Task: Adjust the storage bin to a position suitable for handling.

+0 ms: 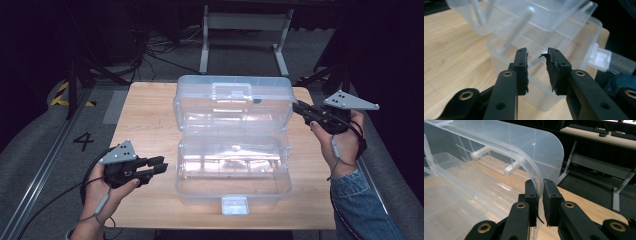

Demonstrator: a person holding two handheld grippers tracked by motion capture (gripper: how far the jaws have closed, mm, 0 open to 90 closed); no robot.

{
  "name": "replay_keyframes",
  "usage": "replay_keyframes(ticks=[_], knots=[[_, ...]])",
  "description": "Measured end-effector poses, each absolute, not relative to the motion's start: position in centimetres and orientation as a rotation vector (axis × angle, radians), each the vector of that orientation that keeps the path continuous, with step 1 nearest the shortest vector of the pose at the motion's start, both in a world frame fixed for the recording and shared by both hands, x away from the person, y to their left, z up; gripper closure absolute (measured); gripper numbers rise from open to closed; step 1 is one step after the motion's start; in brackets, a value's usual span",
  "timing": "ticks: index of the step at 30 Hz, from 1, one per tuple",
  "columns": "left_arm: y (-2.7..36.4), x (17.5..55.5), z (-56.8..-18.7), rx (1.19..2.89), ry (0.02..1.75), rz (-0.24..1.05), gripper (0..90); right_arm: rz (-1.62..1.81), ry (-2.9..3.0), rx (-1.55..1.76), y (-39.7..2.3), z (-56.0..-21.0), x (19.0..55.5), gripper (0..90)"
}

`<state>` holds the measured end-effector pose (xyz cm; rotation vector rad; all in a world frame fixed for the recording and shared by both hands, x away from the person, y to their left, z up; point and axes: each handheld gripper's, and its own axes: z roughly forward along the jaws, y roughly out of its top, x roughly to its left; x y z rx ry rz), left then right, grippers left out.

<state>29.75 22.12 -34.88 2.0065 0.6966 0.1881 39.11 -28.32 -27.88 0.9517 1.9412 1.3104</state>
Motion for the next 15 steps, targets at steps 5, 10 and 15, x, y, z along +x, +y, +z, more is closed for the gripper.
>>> replay_keyframes(ticks=[5, 10, 15], knots=[[20.6, 29.1, -35.8, 2.096, 0.617, 0.108, 63.8, 1.300, 1.959, 0.970, -28.3, -27.6, 39.6, 83.4], [18.9, 29.3, -36.8, 2.151, 0.547, 0.056, 60.2, 1.304, 1.967, 0.975, -28.4, -27.6, 39.8, 83.3], [17.4, 29.5, -38.1, 2.229, 0.502, 0.019, 55.5, 1.311, 1.975, 0.981, -28.5, -27.5, 39.9, 83.2]])
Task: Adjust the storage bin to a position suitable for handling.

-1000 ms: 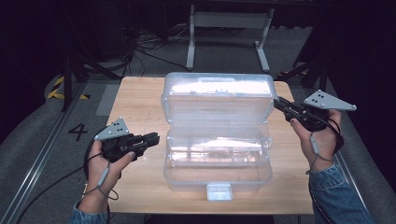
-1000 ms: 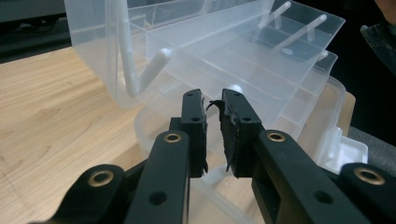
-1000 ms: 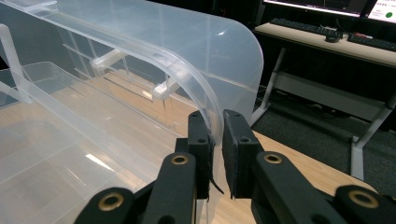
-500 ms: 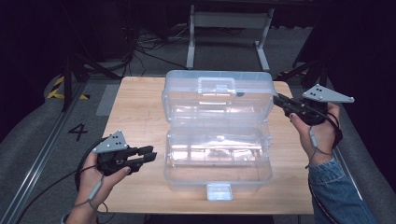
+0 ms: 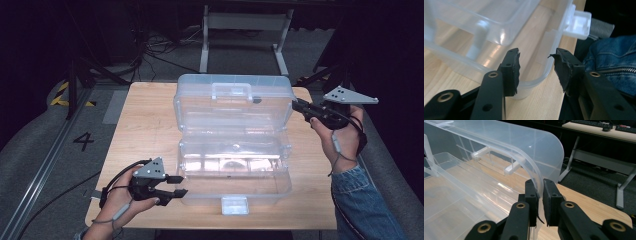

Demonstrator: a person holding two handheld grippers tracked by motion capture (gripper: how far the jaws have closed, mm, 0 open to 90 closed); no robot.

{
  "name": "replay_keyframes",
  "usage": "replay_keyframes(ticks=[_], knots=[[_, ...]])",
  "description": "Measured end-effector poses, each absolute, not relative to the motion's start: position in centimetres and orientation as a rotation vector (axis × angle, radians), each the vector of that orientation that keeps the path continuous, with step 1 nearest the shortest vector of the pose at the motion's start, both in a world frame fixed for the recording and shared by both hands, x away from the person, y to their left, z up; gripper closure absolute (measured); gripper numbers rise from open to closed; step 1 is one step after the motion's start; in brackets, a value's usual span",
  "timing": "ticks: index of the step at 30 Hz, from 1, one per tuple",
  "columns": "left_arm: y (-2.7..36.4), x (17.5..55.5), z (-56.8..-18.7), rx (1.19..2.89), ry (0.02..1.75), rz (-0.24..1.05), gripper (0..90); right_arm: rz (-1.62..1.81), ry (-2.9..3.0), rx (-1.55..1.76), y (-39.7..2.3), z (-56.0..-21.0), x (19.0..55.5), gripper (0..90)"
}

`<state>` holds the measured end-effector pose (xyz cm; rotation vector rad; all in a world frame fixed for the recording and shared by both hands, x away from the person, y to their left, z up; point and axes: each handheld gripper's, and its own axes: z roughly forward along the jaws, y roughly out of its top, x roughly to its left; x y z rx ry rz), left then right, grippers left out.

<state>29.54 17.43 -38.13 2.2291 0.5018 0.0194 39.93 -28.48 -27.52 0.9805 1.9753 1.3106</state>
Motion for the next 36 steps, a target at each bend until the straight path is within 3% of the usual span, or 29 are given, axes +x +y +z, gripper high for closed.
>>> replay_keyframes(ticks=[7, 14, 15, 36], knots=[[15.5, 29.6, -39.1, 2.322, 0.450, 0.003, 54.6, 1.311, 1.978, 0.986, -28.5, -27.5, 40.0, 83.1], [14.3, 29.6, -40.0, 2.350, 0.389, 0.004, 68.9, 1.313, 1.980, 0.991, -28.5, -27.4, 40.1, 83.1], [13.9, 29.5, -40.1, 2.361, 0.360, 0.016, 74.9, 1.313, 1.980, 0.991, -28.6, -27.4, 40.2, 83.1], [13.5, 29.4, -40.5, 2.342, 0.363, -0.006, 78.4, 1.286, 2.044, 1.103, -28.6, -26.6, 43.1, 84.1]])
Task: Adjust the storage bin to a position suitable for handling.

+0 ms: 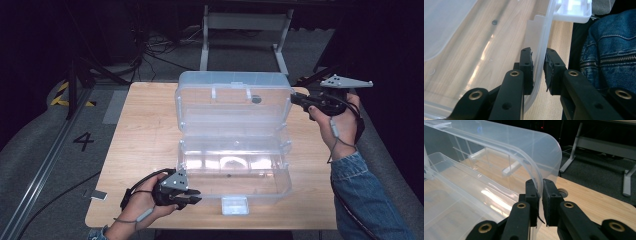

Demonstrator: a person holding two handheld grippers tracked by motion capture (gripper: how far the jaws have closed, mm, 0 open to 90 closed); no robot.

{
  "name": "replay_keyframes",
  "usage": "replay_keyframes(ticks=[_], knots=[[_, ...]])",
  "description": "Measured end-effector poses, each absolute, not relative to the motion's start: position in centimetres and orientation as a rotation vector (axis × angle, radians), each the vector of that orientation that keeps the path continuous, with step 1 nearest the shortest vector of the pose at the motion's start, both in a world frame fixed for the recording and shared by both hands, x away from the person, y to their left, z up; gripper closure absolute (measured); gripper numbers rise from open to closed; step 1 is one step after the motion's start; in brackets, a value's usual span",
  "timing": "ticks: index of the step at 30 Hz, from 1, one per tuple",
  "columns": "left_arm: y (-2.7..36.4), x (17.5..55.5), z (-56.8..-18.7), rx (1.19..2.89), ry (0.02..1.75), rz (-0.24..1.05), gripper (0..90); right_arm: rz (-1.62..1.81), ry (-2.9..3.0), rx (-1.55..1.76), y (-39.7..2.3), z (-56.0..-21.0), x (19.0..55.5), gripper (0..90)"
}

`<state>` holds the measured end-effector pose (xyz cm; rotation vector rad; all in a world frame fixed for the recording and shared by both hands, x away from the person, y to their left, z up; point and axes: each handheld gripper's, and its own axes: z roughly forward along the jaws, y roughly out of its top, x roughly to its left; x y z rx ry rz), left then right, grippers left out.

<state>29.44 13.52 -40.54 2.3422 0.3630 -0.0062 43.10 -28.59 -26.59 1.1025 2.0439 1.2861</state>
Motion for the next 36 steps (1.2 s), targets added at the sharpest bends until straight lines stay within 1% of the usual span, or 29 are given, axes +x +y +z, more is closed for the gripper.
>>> replay_keyframes(ticks=[14, 36], knots=[[13.4, 29.6, -40.7, 2.352, 0.347, 0.002, 79.5, 1.249, 2.113, 1.227, -28.4, -26.2, 46.6, 84.8], [13.3, 29.7, -40.9, 2.342, 0.347, 0.001, 79.6, 1.234, 2.163, 1.422, -28.2, -27.6, 52.2, 85.5]])
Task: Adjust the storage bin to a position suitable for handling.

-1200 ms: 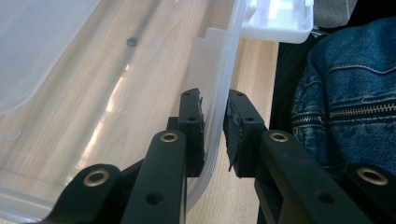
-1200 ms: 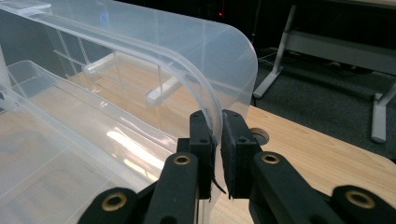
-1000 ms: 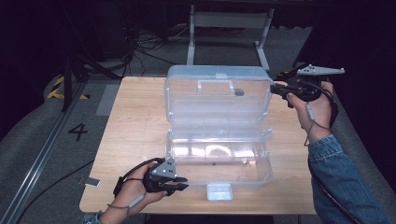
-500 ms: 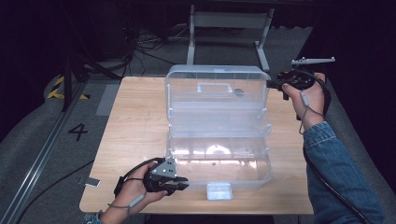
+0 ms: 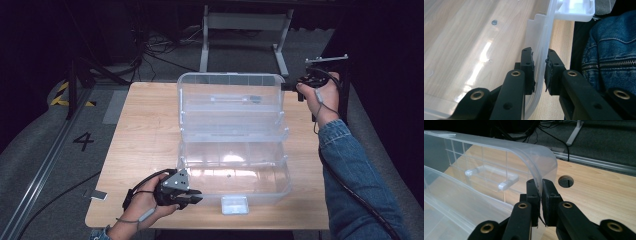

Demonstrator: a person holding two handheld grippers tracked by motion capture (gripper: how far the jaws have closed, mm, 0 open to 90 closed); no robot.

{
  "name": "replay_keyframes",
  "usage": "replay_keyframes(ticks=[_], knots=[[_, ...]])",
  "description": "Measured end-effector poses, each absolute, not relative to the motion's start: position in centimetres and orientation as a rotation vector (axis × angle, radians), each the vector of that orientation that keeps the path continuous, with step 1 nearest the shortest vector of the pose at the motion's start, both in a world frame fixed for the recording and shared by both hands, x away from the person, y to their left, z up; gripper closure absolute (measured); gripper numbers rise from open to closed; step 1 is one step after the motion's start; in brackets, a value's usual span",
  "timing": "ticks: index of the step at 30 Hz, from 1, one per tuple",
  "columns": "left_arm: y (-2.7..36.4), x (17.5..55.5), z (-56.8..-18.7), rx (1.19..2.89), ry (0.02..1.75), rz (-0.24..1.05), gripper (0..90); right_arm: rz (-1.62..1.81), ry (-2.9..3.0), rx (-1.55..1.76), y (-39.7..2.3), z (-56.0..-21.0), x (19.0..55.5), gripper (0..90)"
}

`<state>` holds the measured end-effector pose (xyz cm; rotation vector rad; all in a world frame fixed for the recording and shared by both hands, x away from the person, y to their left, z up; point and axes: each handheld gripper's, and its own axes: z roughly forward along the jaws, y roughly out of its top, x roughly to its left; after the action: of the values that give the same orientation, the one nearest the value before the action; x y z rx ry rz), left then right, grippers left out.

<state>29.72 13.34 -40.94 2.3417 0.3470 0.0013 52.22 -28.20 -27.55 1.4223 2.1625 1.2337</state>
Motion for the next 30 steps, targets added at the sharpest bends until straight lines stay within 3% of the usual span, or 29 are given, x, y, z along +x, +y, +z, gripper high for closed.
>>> replay_keyframes(ticks=[30], knots=[[13.3, 30.0, -41.0, 2.337, 0.347, -0.036, 79.5, 1.254, 2.216, 1.685, -28.6, -30.9, 57.6, 85.4]])
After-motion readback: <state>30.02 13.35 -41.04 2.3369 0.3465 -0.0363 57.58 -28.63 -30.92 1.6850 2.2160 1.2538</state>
